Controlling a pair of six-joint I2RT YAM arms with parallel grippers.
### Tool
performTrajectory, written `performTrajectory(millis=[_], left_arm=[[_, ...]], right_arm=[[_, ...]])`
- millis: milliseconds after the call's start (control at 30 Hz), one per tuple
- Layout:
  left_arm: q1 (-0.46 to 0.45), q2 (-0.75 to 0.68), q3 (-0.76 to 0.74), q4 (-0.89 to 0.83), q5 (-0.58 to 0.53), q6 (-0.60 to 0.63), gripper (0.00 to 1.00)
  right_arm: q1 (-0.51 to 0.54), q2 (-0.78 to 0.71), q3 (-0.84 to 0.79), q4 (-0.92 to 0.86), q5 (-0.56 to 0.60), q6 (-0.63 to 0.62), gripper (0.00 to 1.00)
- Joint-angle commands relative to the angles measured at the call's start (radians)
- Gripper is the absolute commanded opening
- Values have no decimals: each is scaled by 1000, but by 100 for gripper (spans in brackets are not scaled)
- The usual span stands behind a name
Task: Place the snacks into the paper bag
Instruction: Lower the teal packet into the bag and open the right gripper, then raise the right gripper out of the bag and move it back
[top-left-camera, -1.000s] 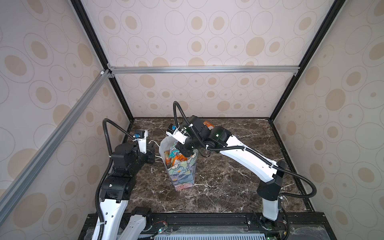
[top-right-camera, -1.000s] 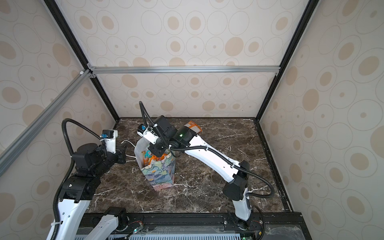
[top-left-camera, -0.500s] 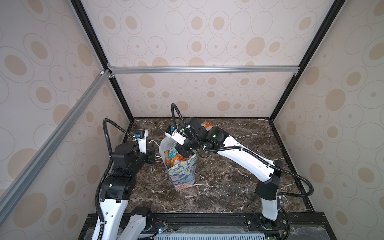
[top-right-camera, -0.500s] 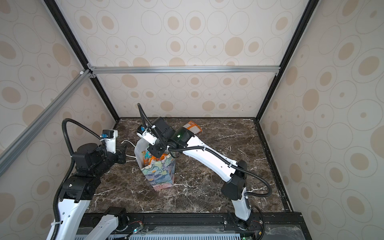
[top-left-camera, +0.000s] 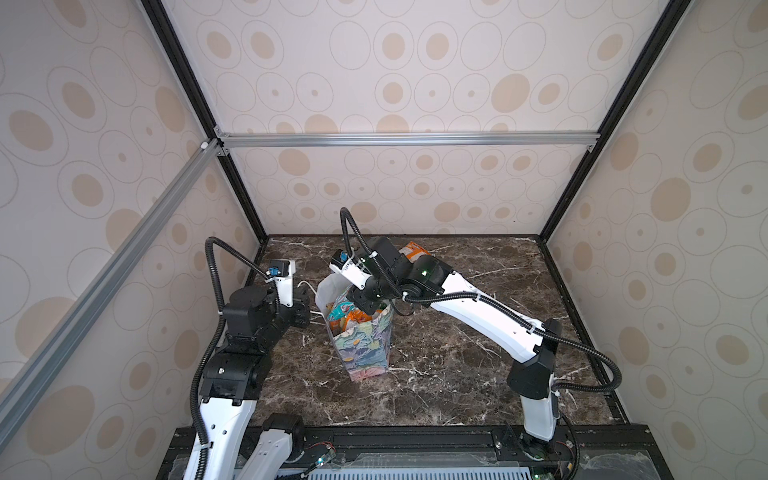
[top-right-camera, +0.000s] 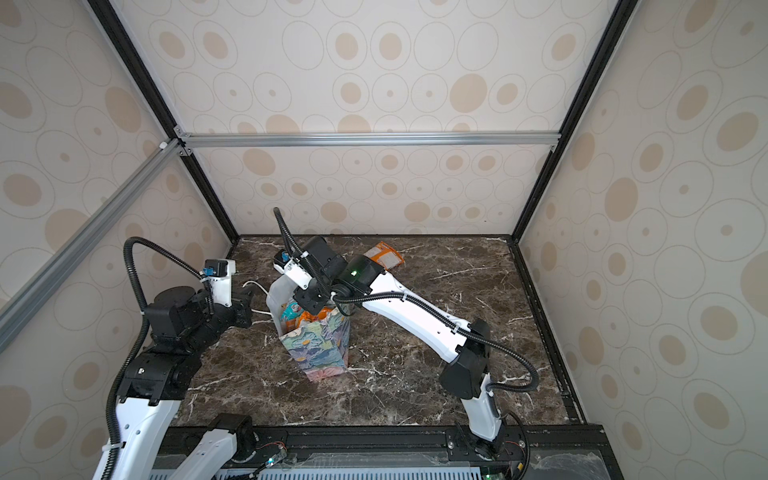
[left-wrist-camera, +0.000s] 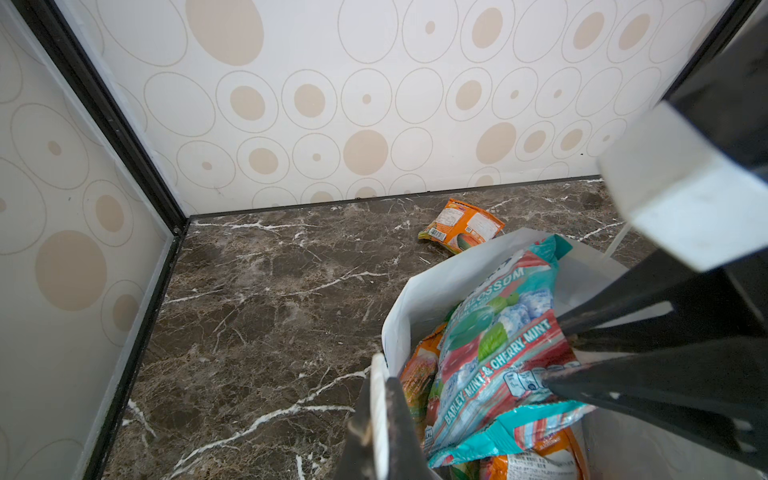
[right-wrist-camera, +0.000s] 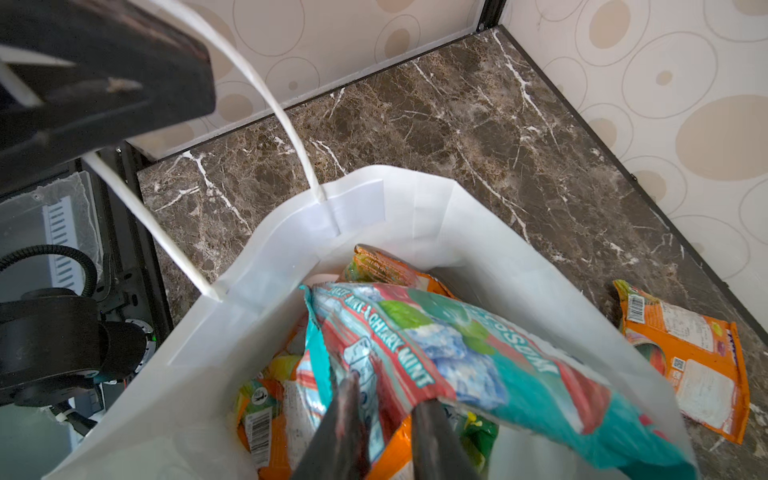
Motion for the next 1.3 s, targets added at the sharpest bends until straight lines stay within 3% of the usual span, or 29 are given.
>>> performTrajectory(millis=[0,367,667,767,900,1000,1267], left_arm=[[-2,-7,31,-1,0,23,4],[-2,1,36,-1,0,25,4],[-2,1,48,-3,22,19,3],[-2,1,59,-5,58,12,3],[-2,1,65,-16,46,16,3],[-2,-3,73,-20,60,8,2],[-2,6,98,-10,121,-22,2]], right_arm=[[15,11,40,-7,18,-16,26],[22,-96,98,-65,76,-34,37],[23,-234,13,13,106,-32,41],[23,-293,-41,59,174,-25,44],[23,-349,-100,68,351,-5,55],[23,-377,-149,55,456,46,58],[26,-399,-309,109,472,176,64]])
